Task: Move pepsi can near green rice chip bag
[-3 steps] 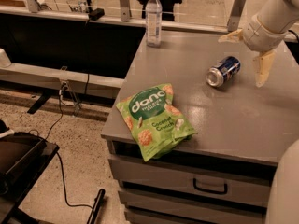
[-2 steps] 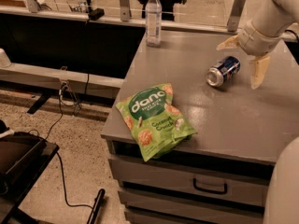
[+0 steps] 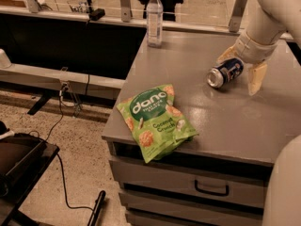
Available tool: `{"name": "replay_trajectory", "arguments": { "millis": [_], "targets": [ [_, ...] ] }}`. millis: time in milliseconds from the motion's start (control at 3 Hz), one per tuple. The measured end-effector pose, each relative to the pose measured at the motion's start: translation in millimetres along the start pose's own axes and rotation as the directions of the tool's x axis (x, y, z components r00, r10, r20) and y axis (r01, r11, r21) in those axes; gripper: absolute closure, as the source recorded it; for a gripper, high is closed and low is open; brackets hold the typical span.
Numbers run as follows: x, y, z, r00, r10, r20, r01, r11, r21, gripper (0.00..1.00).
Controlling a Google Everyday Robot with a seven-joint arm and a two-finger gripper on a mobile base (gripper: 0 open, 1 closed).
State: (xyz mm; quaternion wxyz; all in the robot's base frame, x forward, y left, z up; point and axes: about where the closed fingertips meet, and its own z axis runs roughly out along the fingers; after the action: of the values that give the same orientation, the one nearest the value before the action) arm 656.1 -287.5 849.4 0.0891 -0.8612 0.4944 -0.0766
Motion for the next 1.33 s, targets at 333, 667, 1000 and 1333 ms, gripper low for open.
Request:
{"name": "replay_trajectory", "arguments": {
  "millis": [333, 667, 1000, 1333],
  "targets": [
    [-2, 3, 0, 1.0, 0.001, 0.005, -0.001, 1.0, -0.005, 0.33],
    [-3, 4, -4, 1.0, 0.003, 0.009, -0.003, 1.0, -0.001, 0.41],
    [-10, 2, -11, 1.0, 0.008, 0.023, -0.008, 0.9999, 0.008, 0.53],
    [-23, -4, -20, 0.999, -0.008, 0.034, 0.008, 0.9998, 0.018, 0.63]
  ]
}}
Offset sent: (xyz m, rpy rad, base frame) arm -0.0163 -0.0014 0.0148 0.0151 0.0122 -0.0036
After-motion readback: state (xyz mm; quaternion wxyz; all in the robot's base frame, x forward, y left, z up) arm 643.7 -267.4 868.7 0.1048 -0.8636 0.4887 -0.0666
